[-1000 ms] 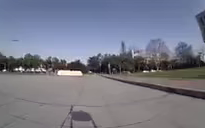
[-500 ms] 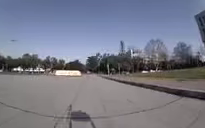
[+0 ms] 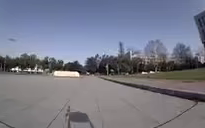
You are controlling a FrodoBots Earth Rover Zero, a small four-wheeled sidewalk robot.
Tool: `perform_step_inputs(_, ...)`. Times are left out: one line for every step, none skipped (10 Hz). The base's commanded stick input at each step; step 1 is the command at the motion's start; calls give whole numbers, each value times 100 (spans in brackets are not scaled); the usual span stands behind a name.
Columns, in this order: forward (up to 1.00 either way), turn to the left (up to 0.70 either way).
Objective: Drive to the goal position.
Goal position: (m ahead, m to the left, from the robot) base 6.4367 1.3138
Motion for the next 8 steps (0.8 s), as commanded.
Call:
perform_step_inputs(100,3)
perform_step_inputs(100,3)
perform_step_inputs(100,3)
perform_step_inputs(100,3)
perform_step_inputs(100,3)
perform_step_inputs(100,3)
perform_step_inputs(100,3)
perform_step_inputs(100,3)
